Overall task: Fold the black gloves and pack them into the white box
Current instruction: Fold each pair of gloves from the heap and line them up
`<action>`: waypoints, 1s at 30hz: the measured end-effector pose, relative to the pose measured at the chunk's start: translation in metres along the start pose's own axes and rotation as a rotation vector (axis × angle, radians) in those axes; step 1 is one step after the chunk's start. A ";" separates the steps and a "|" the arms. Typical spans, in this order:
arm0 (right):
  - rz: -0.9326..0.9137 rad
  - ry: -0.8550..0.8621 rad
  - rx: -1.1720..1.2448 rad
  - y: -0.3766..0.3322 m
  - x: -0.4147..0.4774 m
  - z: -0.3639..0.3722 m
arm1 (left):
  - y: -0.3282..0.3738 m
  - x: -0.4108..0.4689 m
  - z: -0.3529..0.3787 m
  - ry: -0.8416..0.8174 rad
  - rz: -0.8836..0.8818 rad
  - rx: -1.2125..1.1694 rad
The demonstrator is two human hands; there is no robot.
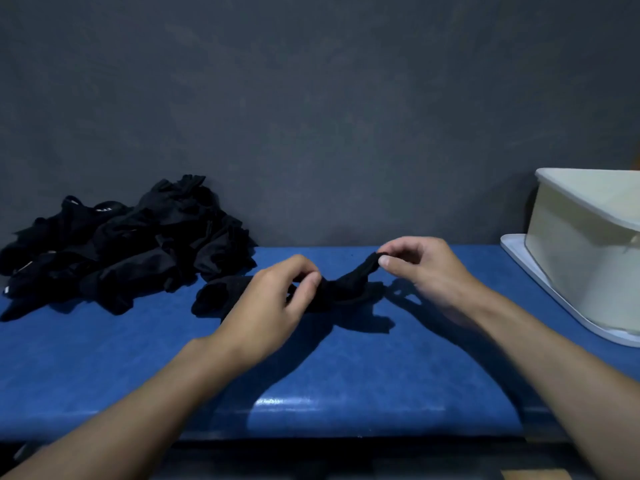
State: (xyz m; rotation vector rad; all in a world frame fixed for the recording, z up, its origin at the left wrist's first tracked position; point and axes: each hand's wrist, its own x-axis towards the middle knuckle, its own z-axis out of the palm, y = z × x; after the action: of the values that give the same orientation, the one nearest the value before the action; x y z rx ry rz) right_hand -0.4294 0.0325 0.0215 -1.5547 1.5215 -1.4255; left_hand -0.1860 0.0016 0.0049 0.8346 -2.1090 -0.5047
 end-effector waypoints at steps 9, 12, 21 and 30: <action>-0.009 0.079 0.135 -0.006 -0.004 -0.009 | 0.012 0.016 0.006 0.207 -0.370 -0.414; 0.039 0.115 0.072 -0.003 -0.002 -0.006 | 0.014 0.016 0.012 0.113 -0.510 -0.414; 0.231 -0.134 -0.353 0.014 -0.009 -0.009 | -0.003 0.007 0.020 -0.271 0.062 0.273; 0.123 -0.082 -0.722 0.021 -0.018 -0.009 | 0.001 0.014 0.019 -0.445 -0.009 0.469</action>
State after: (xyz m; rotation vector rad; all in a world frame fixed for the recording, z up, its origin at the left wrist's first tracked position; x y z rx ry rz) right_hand -0.4413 0.0468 -0.0001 -1.8300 2.1759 -0.7526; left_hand -0.2078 -0.0064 0.0014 1.0655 -2.6949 -0.2070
